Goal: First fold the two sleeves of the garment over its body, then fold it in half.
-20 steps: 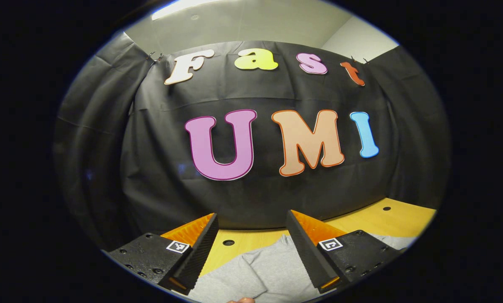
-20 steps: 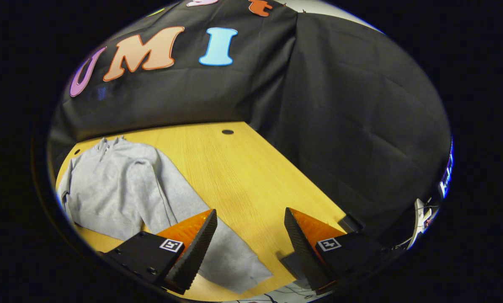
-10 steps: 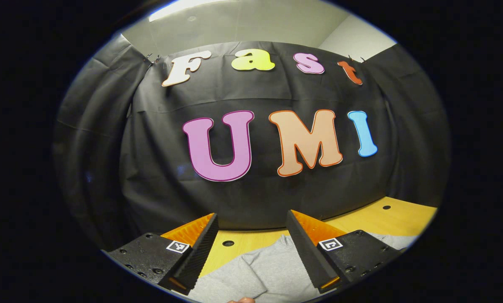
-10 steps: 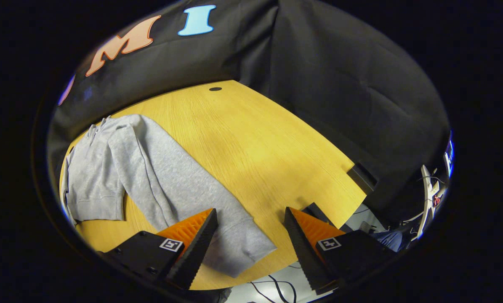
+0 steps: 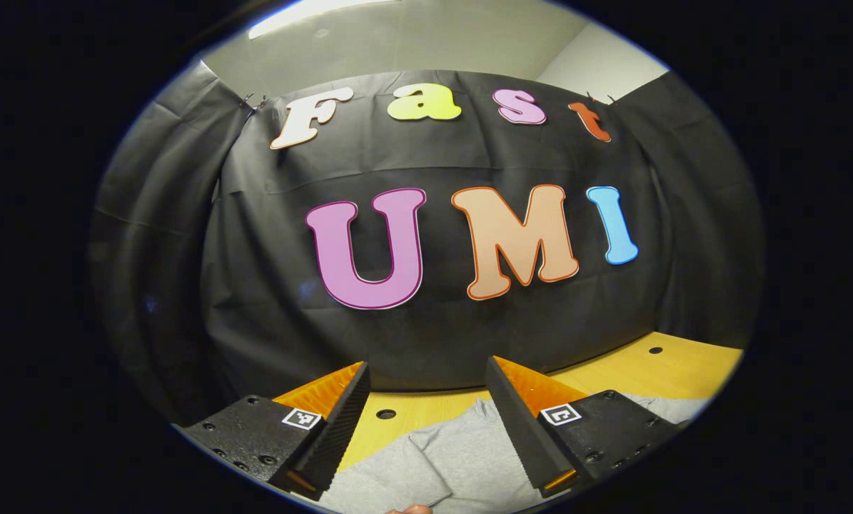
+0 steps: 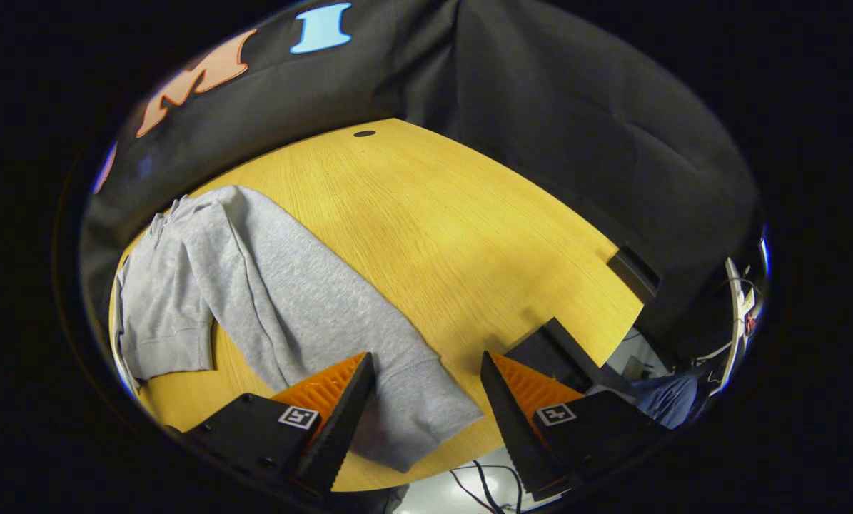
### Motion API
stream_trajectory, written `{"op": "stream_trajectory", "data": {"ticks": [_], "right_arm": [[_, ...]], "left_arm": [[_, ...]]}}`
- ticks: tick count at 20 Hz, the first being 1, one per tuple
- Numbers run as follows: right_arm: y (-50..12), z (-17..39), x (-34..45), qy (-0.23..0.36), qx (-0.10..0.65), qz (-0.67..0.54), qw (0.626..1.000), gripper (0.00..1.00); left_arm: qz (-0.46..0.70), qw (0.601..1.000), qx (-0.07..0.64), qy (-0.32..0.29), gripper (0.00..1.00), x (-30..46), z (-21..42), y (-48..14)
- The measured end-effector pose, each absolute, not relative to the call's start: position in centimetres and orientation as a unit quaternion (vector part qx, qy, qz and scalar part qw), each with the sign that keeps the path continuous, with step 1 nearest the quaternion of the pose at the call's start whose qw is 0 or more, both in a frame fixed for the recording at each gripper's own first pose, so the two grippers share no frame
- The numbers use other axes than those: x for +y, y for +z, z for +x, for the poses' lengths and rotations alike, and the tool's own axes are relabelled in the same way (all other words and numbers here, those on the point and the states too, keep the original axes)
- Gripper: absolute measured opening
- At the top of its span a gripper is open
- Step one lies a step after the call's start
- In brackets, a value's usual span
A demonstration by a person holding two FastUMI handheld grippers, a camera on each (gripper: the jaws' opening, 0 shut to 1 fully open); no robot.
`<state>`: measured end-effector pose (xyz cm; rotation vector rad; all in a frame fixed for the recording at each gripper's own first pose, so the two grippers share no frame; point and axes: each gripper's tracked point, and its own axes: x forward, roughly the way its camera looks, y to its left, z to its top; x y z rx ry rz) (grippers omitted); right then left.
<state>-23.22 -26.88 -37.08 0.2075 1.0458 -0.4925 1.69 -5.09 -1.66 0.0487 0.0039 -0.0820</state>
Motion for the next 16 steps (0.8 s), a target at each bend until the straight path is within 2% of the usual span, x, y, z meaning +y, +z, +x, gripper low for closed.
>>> {"op": "stream_trajectory", "data": {"ticks": [1,3,7,8,9,10,11,13,16], "right_arm": [[-36.9,-23.1,-26.9,-0.238,0.491,0.104,0.831,0.93],[-37.1,-23.2,-26.6,-0.23,0.497,0.1,0.831,0.84],[-37.3,-22.4,-25.1,-0.209,0.496,0.093,0.838,0.48],[-37.4,-22.3,-24.8,-0.207,0.497,0.09,0.838,0.34],[-37.4,-22.2,-24.8,-0.205,0.497,0.084,0.839,0.24],[-37.1,-22.2,-24.5,-0.201,0.498,0.081,0.839,0.23],[-37.4,-22.0,-24.5,-0.197,0.498,0.073,0.841,0.11],[-37.1,-21.9,-24.5,-0.199,0.5,0.065,0.841,0.04],[-37.2,-21.7,-24.1,-0.206,0.501,0.098,0.834,0.03]], "left_arm": [[0.023,0.999,0.004,-0.04,0.95,-5.1,1.7,-1.8],[0.022,0.999,0.006,-0.039,0.95,-5.1,1.9,-2.0],[0.023,0.999,0.006,-0.041,0.95,-5.3,2.1,-2.0],[0.023,0.999,0.006,-0.041,0.95,-5.3,2.1,-2.0],[0.024,0.999,0.006,-0.041,0.95,-5.3,2.2,-2.1],[0.024,0.999,0.006,-0.041,0.95,-5.4,2.3,-2.1],[0.025,0.999,0.007,-0.041,0.95,-5.3,2.4,-2.2],[0.027,0.999,0.006,-0.04,0.95,-5.1,2.4,-2.1],[0.032,0.999,-0.001,-0.036,0.95,-4.8,2.4,-1.7]]}}
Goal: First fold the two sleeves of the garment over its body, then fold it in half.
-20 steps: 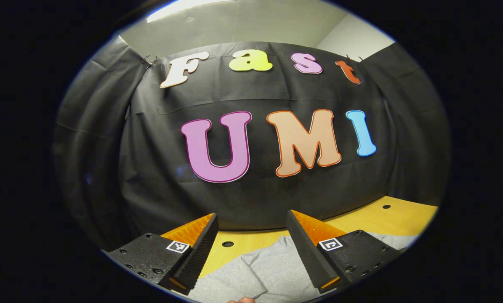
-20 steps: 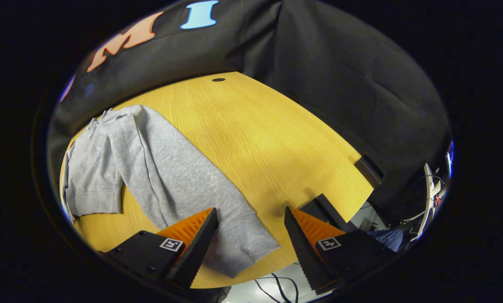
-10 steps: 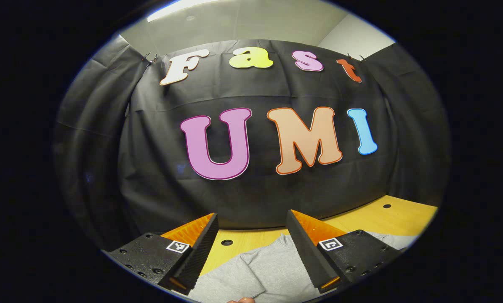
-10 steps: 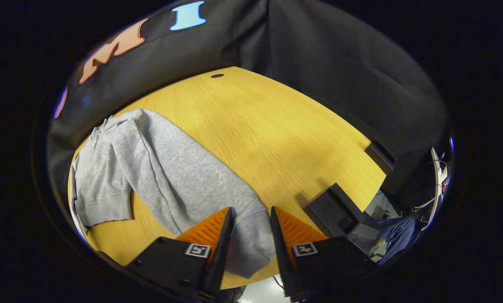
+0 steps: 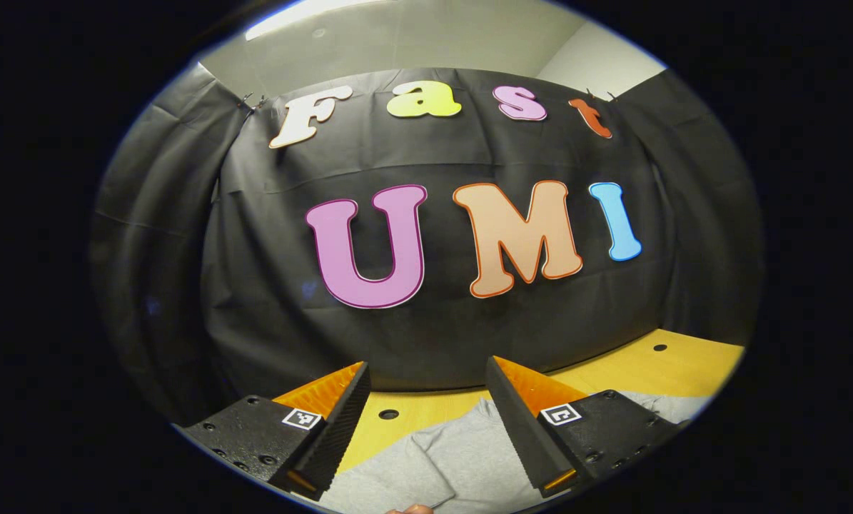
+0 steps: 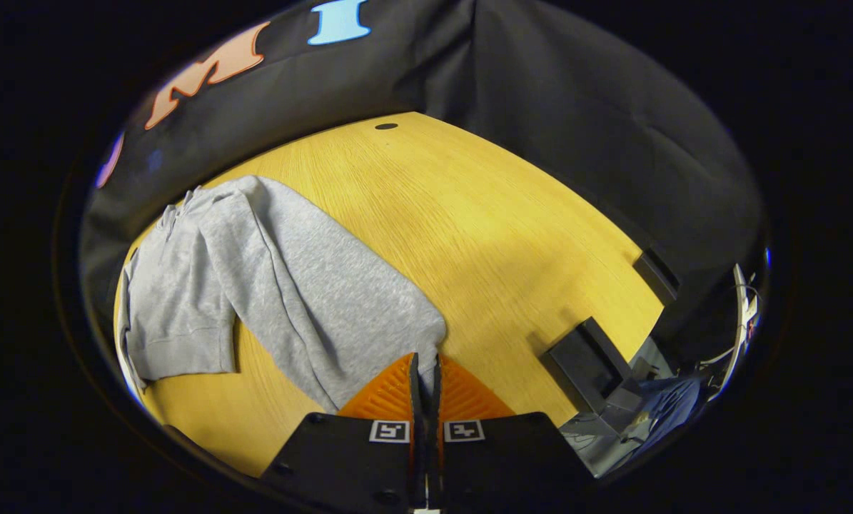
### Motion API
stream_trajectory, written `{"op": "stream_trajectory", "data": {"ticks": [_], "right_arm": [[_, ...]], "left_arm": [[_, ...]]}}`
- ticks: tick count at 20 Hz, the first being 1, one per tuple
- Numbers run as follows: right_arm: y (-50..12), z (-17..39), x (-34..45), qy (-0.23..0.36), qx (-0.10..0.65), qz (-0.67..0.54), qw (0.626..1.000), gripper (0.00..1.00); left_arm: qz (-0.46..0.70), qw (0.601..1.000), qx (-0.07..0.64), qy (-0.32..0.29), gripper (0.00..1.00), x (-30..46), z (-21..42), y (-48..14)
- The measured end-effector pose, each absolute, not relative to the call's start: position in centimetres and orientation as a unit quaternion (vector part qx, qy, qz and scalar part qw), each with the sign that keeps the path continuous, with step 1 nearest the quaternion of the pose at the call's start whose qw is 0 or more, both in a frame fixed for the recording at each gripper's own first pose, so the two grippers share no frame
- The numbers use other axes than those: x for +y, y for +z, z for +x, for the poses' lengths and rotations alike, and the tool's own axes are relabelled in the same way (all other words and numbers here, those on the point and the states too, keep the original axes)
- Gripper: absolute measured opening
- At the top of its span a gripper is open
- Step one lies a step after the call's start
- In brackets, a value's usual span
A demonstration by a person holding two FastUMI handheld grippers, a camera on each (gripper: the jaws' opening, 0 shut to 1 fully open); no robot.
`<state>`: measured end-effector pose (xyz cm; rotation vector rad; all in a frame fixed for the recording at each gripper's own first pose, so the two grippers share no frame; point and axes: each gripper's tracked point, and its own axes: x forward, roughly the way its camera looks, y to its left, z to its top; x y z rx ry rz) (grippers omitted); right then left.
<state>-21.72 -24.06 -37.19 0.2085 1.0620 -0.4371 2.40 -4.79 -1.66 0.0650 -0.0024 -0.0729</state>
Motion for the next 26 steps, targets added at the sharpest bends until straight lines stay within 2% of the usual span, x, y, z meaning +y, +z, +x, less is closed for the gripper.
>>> {"op": "stream_trajectory", "data": {"ticks": [4,5,6,7,8,9,10,11,12,16,17,18,19,21,22,23,26], "right_arm": [[-35.9,-20.0,-23.6,-0.212,0.489,0.131,0.836,0.04],[-35.4,-19.3,-23.2,-0.207,0.483,0.136,0.84,0.04],[-34.9,-18.5,-23.0,-0.202,0.478,0.138,0.844,0.04],[-34.3,-17.7,-22.7,-0.197,0.472,0.141,0.848,0.03],[-33.8,-17.1,-22.4,-0.194,0.468,0.145,0.85,0.04],[-33.3,-16.2,-22.0,-0.192,0.46,0.15,0.854,0.03],[-32.8,-15.5,-21.7,-0.188,0.454,0.155,0.857,0.03],[-32.3,-14.8,-21.3,-0.184,0.449,0.158,0.86,0.04],[-31.8,-14.1,-21.0,-0.179,0.443,0.161,0.863,0.04],[-29.8,-10.7,-19.4,-0.16,0.419,0.171,0.877,0.04],[-29.4,-9.9,-19.0,-0.156,0.413,0.172,0.881,0.04],[-28.8,-9.0,-18.6,-0.149,0.407,0.174,0.884,0.03],[-28.4,-7.9,-18.1,-0.144,0.401,0.175,0.888,0.03],[-27.6,-6.2,-17.0,-0.128,0.392,0.172,0.894,0.03],[-27.1,-5.2,-16.4,-0.12,0.387,0.174,0.898,0.03],[-26.6,-4.4,-15.7,-0.112,0.384,0.174,0.9,0.03],[-26.0,-2.4,-13.7,-0.091,0.379,0.172,0.905,0.03]], "left_arm": [[0.033,0.999,0.0,-0.032,0.95,-4.2,2.3,-1.7],[0.032,0.999,0.0,-0.029,1.0,-4.0,2.2,-1.8],[0.032,0.999,0.001,-0.027,0.95,-3.8,2.1,-1.8],[0.031,0.999,0.002,-0.025,0.95,-3.6,1.9,-1.9],[0.031,0.999,0.002,-0.023,1.0,-3.4,1.9,-1.9],[0.032,0.999,0.002,-0.021,0.95,-3.2,1.9,-1.9],[0.032,0.999,0.002,-0.018,0.95,-2.9,1.8,-1.9],[0.033,0.999,0.002,-0.015,1.0,-2.6,1.7,-1.9],[0.032,0.999,0.002,-0.012,0.95,-2.3,1.6,-1.9],[0.027,1.0,0.005,0.005,0.95,-0.8,1.3,-2.0],[0.026,1.0,0.005,0.01,1.0,-0.3,1.1,-2.1],[0.026,1.0,0.005,0.015,1.0,0.2,0.9,-2.1],[0.026,0.999,0.005,0.021,0.95,0.7,0.6,-2.2],[0.026,0.999,0.006,0.033,0.95,1.7,0.3,-2.2],[0.026,0.999,0.007,0.038,1.0,2.2,0.1,-2.2],[0.027,0.999,0.008,0.045,0.95,2.7,-0.1,-2.2],[0.028,0.997,0.01,0.064,0.95,4.4,-0.8,-2.3]]}}
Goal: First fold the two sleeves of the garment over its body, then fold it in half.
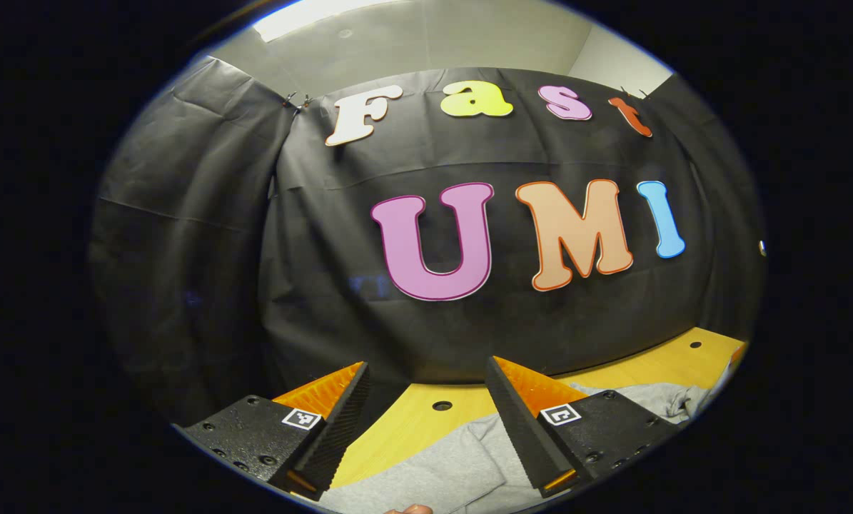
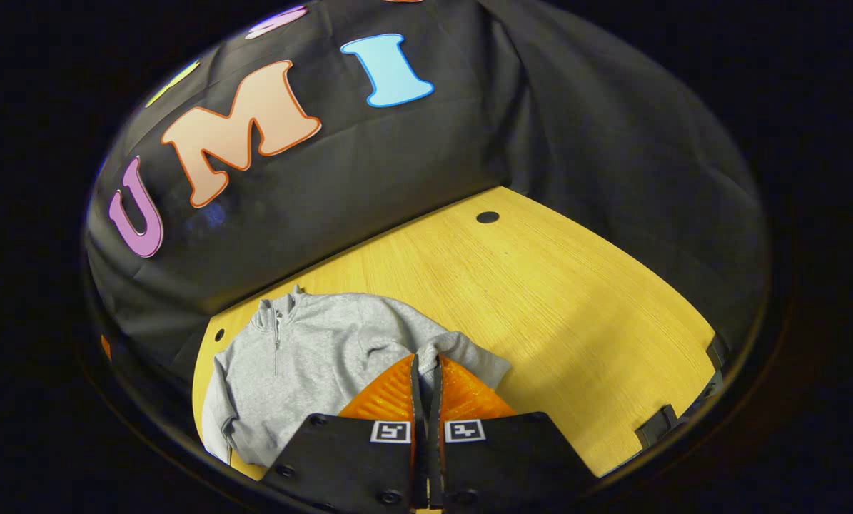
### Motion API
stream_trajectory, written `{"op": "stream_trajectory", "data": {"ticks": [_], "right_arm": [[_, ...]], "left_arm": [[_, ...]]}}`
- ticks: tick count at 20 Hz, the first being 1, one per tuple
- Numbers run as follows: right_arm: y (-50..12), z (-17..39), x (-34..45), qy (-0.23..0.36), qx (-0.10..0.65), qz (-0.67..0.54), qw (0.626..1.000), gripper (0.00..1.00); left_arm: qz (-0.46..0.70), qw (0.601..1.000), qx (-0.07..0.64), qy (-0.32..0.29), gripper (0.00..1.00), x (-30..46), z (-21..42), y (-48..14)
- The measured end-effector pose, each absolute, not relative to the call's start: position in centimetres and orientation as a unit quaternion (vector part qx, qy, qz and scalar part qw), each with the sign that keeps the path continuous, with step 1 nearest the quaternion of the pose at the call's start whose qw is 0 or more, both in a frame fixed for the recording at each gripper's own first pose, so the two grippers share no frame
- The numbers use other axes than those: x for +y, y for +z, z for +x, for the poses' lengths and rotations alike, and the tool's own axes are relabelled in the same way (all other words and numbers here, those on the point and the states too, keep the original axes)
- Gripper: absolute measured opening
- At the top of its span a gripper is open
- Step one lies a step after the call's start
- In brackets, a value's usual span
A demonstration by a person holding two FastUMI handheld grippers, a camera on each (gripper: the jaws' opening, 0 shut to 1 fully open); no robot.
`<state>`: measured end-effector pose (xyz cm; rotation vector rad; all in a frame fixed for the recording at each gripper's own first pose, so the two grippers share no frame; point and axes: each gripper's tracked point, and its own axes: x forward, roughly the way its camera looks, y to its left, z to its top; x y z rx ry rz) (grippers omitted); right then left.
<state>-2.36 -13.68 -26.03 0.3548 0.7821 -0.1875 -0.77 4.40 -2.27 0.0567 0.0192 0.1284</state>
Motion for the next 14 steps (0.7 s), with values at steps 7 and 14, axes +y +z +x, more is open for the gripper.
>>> {"op": "stream_trajectory", "data": {"ticks": [7,14], "right_arm": [[-24.7,0.8,-8.5,-0.034,0.37,0.171,0.913,0.03],[-22.9,4.0,-2.1,0.026,0.351,0.181,0.918,0.03]], "left_arm": [[0.032,0.994,0.012,0.1,0.95,7.6,-2.2,-2.2],[0.037,0.99,0.015,0.136,0.95,11.2,-3.9,-2.2]]}}
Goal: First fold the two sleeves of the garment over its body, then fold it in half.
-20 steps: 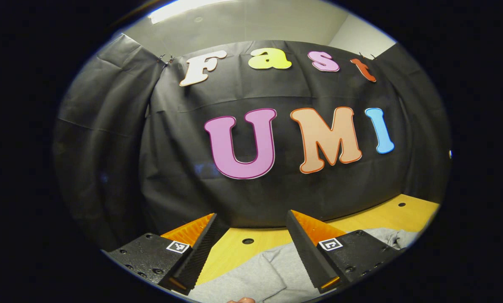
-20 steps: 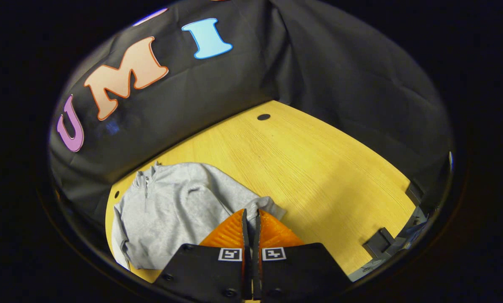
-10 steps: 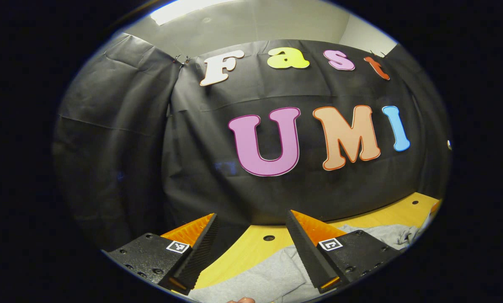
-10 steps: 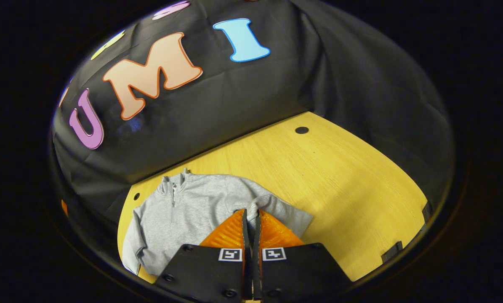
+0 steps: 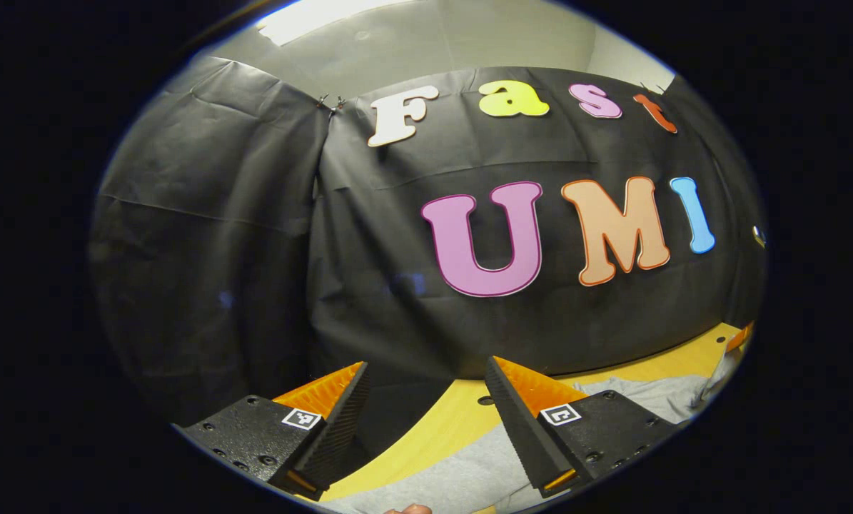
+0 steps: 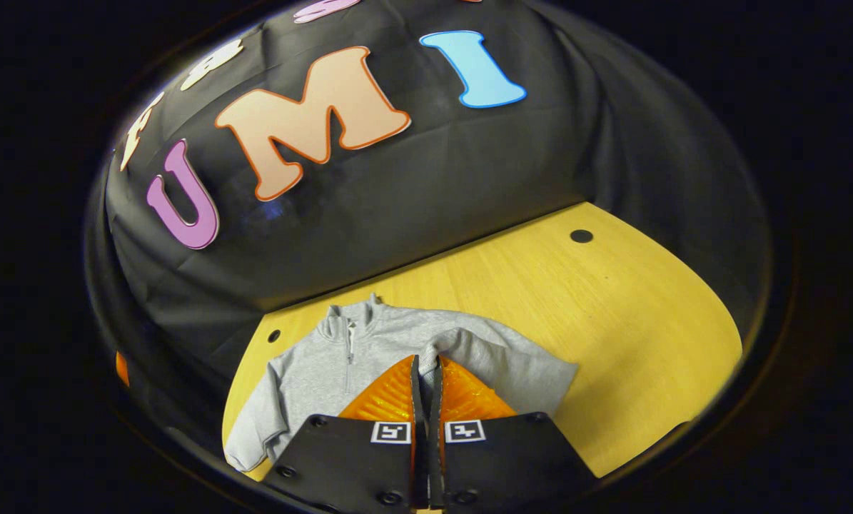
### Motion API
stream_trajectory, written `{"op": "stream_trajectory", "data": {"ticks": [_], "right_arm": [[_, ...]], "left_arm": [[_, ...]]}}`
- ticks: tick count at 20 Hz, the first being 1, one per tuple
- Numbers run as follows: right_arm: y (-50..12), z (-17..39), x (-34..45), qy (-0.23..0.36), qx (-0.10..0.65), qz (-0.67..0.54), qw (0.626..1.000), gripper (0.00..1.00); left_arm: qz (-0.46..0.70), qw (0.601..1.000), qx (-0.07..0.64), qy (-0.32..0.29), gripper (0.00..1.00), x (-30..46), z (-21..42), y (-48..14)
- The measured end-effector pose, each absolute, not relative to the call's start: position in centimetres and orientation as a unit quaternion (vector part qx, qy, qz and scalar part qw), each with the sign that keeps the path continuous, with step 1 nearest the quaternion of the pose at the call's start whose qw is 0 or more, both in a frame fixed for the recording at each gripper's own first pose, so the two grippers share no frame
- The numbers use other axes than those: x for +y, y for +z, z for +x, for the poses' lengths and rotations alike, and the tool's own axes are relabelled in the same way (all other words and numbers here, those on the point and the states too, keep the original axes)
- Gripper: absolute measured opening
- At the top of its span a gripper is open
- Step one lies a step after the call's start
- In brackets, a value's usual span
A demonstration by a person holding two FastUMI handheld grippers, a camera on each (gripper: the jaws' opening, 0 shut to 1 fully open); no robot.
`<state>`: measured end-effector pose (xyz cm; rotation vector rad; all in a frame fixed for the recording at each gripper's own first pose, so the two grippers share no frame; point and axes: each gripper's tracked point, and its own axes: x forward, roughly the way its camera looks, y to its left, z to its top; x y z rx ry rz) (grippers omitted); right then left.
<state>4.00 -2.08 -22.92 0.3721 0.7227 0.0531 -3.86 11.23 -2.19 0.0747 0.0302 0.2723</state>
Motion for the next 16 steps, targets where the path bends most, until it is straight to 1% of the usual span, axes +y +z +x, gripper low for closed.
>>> {"op": "stream_trajectory", "data": {"ticks": [5,6,7,8,15,16], "right_arm": [[-22.9,5.6,2.8,0.067,0.35,0.175,0.918,0.03],[-22.8,6.0,3.7,0.073,0.35,0.178,0.917,0.01],[-22.8,6.4,5.0,0.079,0.351,0.179,0.916,0.03],[-22.8,6.7,6.1,0.086,0.35,0.18,0.915,0.03],[-22.7,7.9,16.3,0.159,0.343,0.146,0.914,0.03],[-22.8,8.0,17.5,0.165,0.341,0.146,0.914,0.03]], "left_arm": [[0.046,0.985,0.027,0.166,0.95,14.3,-5.6,-2.9],[0.047,0.984,0.03,0.172,0.95,14.9,-6.0,-2.9],[0.048,0.982,0.032,0.178,0.95,15.5,-6.4,-3.0],[0.049,0.981,0.034,0.184,0.95,16.1,-6.7,-3.1],[0.058,0.972,0.044,0.222,0.95,20.4,-9.0,-3.7],[0.062,0.971,0.046,0.228,1.0,21.1,-9.3,-3.8]]}}
